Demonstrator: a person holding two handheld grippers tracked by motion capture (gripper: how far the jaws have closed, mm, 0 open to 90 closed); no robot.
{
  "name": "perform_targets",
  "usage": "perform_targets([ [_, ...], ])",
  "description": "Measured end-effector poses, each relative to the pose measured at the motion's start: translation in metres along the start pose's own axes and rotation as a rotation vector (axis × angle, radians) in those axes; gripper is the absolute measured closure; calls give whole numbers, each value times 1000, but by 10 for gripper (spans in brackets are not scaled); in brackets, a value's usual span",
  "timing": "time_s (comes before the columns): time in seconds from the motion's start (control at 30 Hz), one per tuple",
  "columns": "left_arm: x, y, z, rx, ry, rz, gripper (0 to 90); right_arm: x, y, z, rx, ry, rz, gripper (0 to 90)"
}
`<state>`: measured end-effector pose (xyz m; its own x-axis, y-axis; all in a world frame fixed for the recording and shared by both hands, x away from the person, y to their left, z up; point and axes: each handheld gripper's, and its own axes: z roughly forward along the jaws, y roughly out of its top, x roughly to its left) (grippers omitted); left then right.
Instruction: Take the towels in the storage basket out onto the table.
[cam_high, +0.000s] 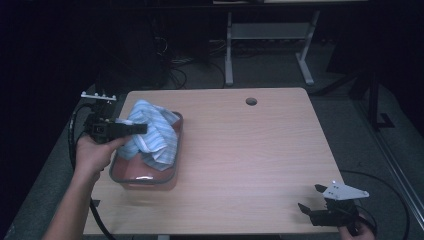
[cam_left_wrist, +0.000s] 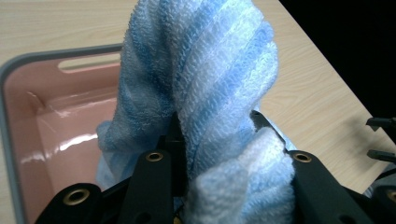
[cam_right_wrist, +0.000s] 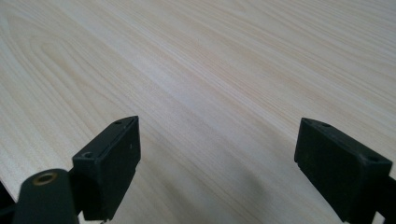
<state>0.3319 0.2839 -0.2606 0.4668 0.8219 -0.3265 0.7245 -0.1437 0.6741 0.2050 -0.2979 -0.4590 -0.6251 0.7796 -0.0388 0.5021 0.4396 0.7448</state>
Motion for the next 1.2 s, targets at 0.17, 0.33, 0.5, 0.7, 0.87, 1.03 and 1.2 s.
perform_targets([
  [0.17, -4, 4, -6, -11, 1, 7, 664, 1, 1, -1, -3, -2, -4, 138],
  [0.33, -9, 11, -15, -20, 1, 16, 664, 1, 1, 0, 1, 1, -1, 139],
  [0.5, -17, 20, -21, -29, 3, 26, 665, 0, 1, 0, -6, -1, -3, 138],
  [0.7, -27, 30, -27, -42, -7, 40, 665, 0, 1, -1, -1, 0, 4, 138],
  [0.87, -38, 41, -30, -49, -20, 56, 665, -1, 0, 0, -3, 1, 4, 139],
  [1.03, -52, 54, -30, -41, -35, 77, 665, -1, 0, -1, -3, 1, 5, 139],
  [1.2, -62, 60, -28, -39, -46, 97, 666, -1, 1, 0, -8, 0, 4, 138],
])
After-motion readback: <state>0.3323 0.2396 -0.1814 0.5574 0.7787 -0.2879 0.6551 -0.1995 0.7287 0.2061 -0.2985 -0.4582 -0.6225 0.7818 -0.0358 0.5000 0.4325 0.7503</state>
